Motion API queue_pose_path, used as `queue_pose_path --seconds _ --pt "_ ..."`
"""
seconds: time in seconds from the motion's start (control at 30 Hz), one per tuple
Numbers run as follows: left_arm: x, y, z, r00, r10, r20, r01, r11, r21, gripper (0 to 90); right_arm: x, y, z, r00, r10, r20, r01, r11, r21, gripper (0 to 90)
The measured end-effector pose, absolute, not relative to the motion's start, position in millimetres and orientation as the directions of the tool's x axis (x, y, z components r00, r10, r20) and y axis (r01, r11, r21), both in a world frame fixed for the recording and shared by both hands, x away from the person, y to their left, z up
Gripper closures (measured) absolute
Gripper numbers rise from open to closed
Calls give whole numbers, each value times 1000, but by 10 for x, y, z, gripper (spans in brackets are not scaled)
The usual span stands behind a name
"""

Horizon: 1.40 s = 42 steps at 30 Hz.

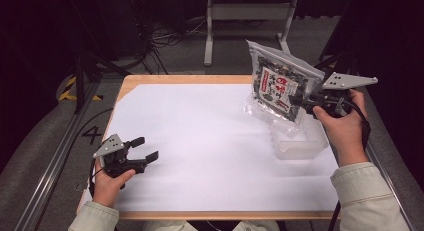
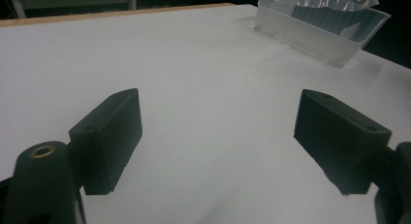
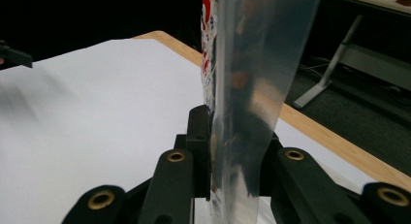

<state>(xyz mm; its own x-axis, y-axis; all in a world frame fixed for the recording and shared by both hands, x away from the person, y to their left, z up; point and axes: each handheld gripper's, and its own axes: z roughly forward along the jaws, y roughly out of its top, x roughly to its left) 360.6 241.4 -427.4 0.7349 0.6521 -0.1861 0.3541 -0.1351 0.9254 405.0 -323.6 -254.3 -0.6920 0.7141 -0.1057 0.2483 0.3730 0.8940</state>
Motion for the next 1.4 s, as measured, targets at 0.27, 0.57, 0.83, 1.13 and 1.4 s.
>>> queue_pose_path --seconds 0.27,0.57,0.83,1.13,1.4 --pt "3604 2408 -4276 736 653 -178 350 -142 926 180 4051 -3375 -2568 -652 752 -96 272 350 896 760" --pt "3601 2397 -4278 738 652 -175 350 -148 925 180 4055 -3471 -2605 -618 781 -88 288 330 899 760" --pt "3596 2392 -4274 741 648 -175 349 -149 925 180 4032 -3578 -2709 -591 803 -79 305 312 900 761" --pt "3598 2389 -4275 741 648 -174 348 -149 925 180 4014 -3688 -2781 -566 822 -65 325 294 899 760" --pt "3596 2392 -4275 740 649 -176 347 -145 926 181 3995 -3738 -2865 -553 831 -60 341 291 894 761"
